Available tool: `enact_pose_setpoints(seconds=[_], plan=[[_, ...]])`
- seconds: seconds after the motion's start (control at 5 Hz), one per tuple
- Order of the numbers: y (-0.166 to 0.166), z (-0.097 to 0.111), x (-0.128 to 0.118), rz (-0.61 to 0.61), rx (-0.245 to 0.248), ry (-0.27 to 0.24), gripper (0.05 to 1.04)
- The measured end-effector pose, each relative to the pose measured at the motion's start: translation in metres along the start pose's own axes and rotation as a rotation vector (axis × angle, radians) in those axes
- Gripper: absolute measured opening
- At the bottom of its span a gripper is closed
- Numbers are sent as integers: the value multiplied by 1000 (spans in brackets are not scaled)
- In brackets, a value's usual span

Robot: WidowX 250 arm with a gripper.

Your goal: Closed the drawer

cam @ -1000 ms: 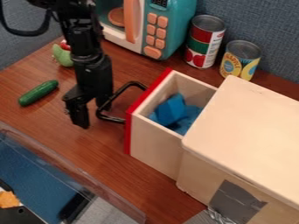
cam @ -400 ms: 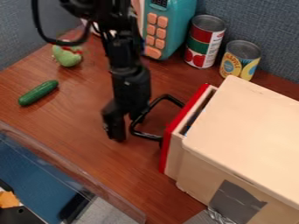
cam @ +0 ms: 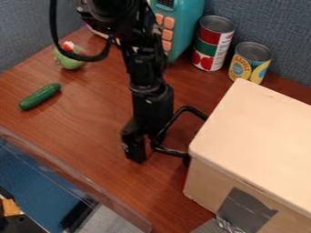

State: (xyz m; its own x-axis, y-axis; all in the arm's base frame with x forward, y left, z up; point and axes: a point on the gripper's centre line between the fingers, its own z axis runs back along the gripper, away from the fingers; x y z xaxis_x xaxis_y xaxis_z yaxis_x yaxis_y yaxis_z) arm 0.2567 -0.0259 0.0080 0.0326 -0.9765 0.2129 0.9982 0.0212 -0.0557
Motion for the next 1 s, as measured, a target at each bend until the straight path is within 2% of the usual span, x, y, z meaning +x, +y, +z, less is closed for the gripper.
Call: enact_pose_setpoints(seconds=[0.2,0.4,0.6,0.8,1.0], plan=[[-4,-1,7,30,-23,-13,1001],[-1,2,6,60,-20,1,1001],[7,10,-25,222,28,106,1000],[15,41,-75,467,211,172,1000],[20,72,-114,702,241,202,999]])
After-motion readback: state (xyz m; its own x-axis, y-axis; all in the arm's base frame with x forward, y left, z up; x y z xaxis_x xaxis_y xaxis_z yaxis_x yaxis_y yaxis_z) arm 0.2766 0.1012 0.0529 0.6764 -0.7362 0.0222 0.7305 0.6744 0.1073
